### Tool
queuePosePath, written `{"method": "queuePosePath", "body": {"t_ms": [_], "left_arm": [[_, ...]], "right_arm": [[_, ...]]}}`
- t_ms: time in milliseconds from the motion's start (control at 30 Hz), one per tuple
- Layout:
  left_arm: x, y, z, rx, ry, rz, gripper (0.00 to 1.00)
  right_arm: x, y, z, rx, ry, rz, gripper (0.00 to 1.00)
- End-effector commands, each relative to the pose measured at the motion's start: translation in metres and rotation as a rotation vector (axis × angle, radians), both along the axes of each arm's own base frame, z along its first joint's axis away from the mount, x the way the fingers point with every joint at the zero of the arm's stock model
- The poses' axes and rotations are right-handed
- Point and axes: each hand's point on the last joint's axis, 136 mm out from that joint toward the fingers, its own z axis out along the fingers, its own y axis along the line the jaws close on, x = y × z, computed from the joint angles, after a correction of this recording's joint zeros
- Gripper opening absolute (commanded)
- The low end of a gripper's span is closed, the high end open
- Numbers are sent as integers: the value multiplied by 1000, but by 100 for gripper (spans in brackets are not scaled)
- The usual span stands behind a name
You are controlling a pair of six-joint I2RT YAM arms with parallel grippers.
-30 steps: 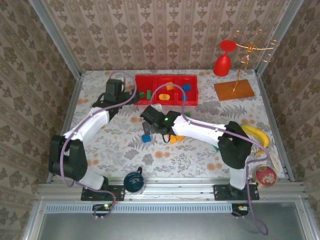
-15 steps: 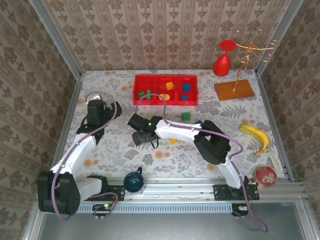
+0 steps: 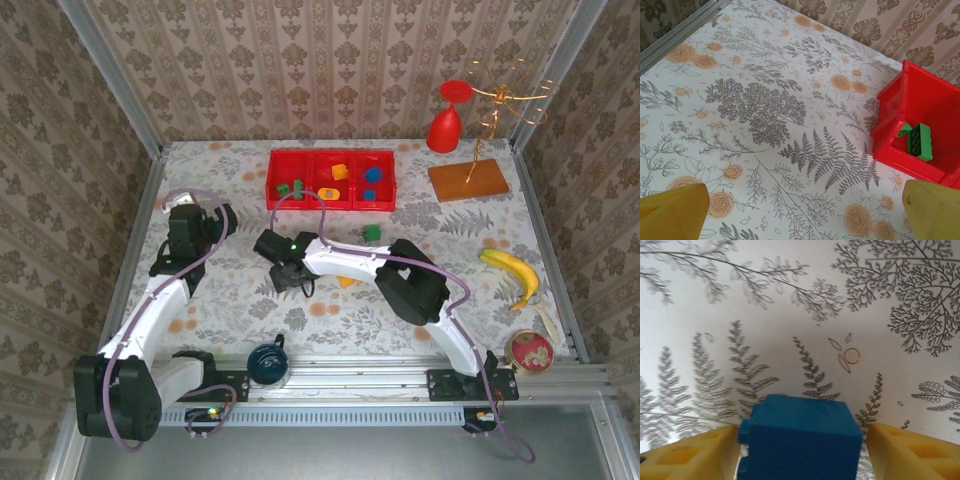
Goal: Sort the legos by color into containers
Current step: Pick up the lego from the center of the table, then place the lego in the container.
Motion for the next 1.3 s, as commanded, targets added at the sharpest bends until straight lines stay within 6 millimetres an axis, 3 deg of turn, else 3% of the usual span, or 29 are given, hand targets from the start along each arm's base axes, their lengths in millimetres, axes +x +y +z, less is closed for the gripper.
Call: {"method": "queuePosePath", "body": {"t_ms": [0,467,633,733,1000,1267], "left_arm": [[2,0,-5,-28,-2,5,100],[9,-6,-10,-40,17,-18,100],[9,-6,-10,-32,19,-23,100],[9,-6,-8,-32,18,-26,100],[8,-6,-6,-33,16,-32,100],[8,-7,-6,-35,20,-43,100]], "right_arm": [[6,-15,-4,-42,13,-58,67],[10,-17,0,-30,12,-69,45],[18,-23,14,-29,-28,-77,32],[28,-34,33,-25,-78,-92,27],[67,-92,88,-14,-219,-204,24],[109,-164,122,-34,-317,-329,24]]}}
